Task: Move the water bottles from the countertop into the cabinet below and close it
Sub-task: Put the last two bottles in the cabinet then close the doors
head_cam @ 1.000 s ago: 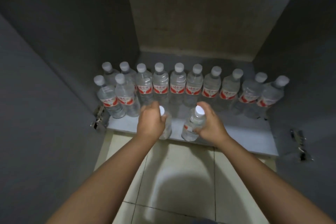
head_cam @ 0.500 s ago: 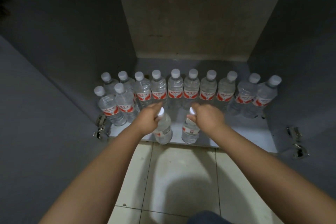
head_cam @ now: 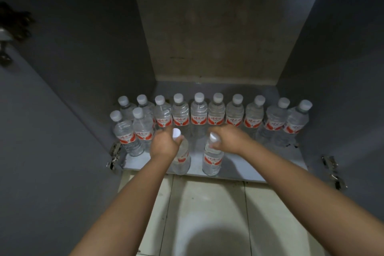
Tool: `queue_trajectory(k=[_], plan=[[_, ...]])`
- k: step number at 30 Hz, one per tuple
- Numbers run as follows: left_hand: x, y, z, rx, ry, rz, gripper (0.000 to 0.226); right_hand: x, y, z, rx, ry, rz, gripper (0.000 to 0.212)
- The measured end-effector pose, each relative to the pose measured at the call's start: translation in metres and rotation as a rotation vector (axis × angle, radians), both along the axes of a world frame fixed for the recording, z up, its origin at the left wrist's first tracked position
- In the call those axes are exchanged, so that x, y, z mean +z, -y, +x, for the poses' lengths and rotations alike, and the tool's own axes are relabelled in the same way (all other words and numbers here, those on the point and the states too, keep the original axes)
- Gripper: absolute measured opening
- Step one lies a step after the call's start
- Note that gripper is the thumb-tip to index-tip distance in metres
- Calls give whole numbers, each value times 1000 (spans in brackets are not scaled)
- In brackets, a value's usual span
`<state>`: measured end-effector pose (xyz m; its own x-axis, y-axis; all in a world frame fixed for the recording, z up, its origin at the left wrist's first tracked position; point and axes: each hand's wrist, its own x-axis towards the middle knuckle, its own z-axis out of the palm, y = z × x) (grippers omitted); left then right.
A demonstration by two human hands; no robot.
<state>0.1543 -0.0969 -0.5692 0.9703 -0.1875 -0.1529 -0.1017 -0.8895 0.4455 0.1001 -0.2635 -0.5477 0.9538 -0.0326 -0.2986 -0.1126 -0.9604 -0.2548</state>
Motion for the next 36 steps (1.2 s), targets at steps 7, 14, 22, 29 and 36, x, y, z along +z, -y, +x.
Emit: queue_trajectory(k=[7, 14, 22, 29, 36], plan=[[4, -15, 2, -268, -33, -73, 55, -5, -11, 5, 10, 26, -46, 23], [-6, -17, 3, -227, -28, 20, 45, -10, -2, 5, 282, 61, -120, 35], [-12, -6, 4, -100, 16, -11, 45, -8, 3, 8, 203, 11, -34, 53], [-8, -17, 12, -340, -64, -65, 54, -6, 2, 11, 120, 8, -100, 27], [-11, -14, 10, -271, 19, -78, 49, -10, -14, 19, -70, 10, -168, 35]])
